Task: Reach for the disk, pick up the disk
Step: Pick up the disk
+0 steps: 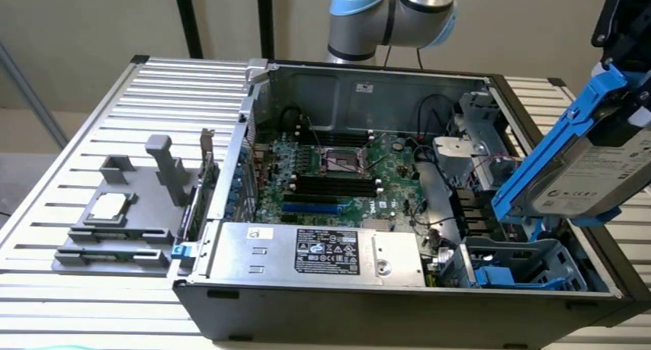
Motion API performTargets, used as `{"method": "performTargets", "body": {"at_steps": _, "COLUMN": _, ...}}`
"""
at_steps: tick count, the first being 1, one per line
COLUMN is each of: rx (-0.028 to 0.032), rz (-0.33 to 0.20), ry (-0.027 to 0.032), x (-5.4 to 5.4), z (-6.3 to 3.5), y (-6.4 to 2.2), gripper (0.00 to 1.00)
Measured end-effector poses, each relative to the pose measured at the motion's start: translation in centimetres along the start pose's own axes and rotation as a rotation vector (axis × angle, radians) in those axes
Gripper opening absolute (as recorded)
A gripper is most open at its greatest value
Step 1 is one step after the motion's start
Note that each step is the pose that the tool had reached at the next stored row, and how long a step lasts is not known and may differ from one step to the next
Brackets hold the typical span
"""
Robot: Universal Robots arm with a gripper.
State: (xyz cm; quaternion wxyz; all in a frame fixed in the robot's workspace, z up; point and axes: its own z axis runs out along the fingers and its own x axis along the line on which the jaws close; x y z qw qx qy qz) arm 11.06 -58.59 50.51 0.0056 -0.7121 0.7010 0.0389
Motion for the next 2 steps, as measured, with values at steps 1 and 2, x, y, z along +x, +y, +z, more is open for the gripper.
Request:
{"method": "performTargets", "body": {"at_steps": 1, "rx": 0.0, "rz": 0.0, "ry": 0.0, "x": 0.0, "z": 0.0, "y": 0.0, "gripper": 0.33}}
{"method": "performTargets", "body": {"at_steps": 2, "rx": 0.0, "rz": 0.0, "ry": 0.0, "x": 0.0, "z": 0.0, "y": 0.0, "gripper": 0.33}}
